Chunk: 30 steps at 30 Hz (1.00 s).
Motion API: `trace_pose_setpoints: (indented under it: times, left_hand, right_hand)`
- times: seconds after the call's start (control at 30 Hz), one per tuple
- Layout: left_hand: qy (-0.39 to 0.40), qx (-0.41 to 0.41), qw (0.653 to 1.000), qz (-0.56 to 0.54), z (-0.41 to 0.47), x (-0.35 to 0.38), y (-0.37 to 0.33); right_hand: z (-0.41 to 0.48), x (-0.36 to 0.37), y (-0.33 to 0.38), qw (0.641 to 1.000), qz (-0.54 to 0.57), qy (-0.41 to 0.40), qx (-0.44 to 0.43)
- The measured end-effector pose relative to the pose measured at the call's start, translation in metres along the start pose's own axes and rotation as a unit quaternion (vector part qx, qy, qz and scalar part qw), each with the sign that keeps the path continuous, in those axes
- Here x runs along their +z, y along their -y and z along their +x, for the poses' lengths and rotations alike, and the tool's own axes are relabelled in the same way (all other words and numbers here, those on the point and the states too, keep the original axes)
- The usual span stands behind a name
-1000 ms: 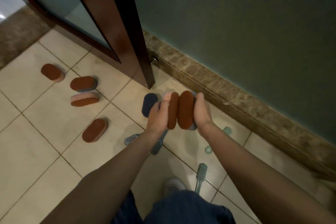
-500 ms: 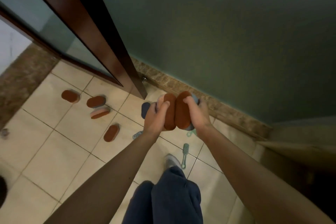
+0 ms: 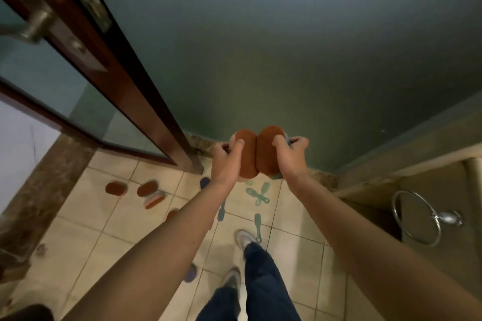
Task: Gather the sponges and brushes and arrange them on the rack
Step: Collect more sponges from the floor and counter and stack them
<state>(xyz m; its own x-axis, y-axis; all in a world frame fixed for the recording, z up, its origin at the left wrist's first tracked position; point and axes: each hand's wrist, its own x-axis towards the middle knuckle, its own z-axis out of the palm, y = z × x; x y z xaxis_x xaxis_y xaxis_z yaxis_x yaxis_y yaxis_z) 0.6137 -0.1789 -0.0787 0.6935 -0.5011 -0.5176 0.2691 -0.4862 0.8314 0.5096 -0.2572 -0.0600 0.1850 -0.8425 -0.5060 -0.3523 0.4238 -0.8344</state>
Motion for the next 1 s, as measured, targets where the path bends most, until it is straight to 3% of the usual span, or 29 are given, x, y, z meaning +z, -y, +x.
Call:
trace_pose_setpoints:
  times: [0.3,0.5,0.77,1.0]
  left_hand:
    - [0.092,0.039,0.994,0.048,-0.067,0.006,-0.033]
    - [0.214,0.043,0.973,0.077,-0.133,0.060,-0.053]
    - [0.420,0.095,0.890,0.148,-0.261,0.163,-0.080]
    - [0.559,0.137,0.800,0.171,-0.405,0.272,-0.076]
  right_hand:
    - [-0.075,-0.060,0.005,0.989,0.051,-0.133,-0.038]
    - [-0.125,-0.140,0.002,0.981,0.048,-0.187,-0.036]
    - [-0.205,-0.283,-0.003,0.957,0.109,-0.263,-0.054]
    - [-0.289,-0.432,-0.025,0.912,0.211,-0.346,-0.060]
